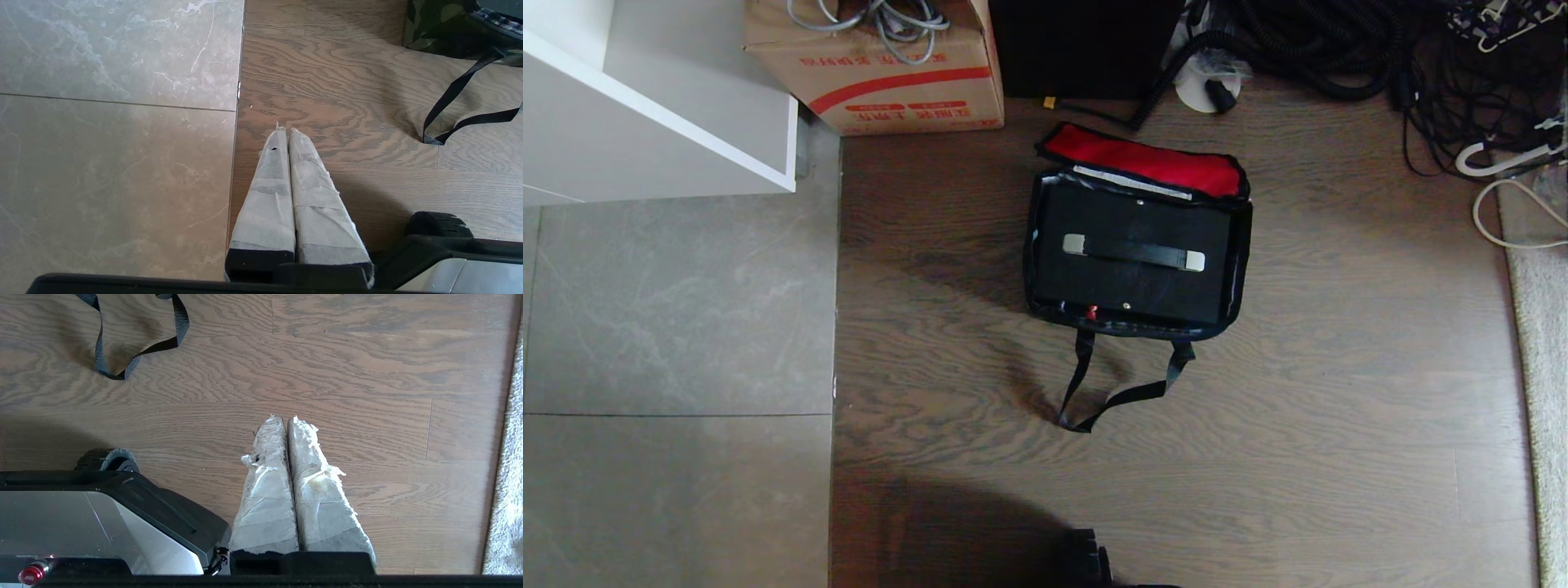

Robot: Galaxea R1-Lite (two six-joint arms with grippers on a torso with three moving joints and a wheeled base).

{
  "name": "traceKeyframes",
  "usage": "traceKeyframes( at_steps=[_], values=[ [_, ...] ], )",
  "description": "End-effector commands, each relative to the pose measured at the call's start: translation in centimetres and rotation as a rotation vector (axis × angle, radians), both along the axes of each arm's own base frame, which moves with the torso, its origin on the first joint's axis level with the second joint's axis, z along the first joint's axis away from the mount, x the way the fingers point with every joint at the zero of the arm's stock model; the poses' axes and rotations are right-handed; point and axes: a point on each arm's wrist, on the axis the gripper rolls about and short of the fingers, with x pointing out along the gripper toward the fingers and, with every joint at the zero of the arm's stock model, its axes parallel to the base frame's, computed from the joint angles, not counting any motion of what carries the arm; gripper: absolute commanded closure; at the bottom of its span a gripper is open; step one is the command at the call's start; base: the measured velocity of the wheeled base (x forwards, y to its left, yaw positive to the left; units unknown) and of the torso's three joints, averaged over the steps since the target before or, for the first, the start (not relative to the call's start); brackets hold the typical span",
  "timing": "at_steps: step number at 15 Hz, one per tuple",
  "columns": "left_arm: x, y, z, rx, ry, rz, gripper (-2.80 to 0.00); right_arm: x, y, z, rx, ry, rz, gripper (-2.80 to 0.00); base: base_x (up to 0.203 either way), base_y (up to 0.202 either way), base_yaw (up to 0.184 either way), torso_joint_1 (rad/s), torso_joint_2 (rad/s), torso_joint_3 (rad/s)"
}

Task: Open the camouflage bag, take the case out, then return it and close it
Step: Grip the handle

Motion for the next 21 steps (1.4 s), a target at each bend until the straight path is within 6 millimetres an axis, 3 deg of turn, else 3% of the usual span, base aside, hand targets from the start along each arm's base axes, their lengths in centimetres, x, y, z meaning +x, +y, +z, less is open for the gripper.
traceKeyframes(
  at_steps=[1, 13, 21],
  values=[
    [0.07, 0.00, -0.24, -0.001, 0.008, 0.000, 0.00, 0.04, 0.00, 0.00, 0.000, 0.006, 0.000, 0.00, 0.000, 0.000, 0.000, 0.000, 0.00, 0.000],
    [0.07, 0.00, -0.25, -0.005, 0.009, 0.001, 0.00, 0.04, 0.00, 0.00, 0.000, 0.006, 0.000, 0.00, 0.000, 0.000, 0.000, 0.000, 0.00, 0.000],
    [0.07, 0.01, -0.25, -0.005, 0.009, 0.001, 0.00, 0.04, 0.00, 0.00, 0.000, 0.006, 0.000, 0.00, 0.000, 0.000, 0.000, 0.006, 0.00, 0.104]
  ],
)
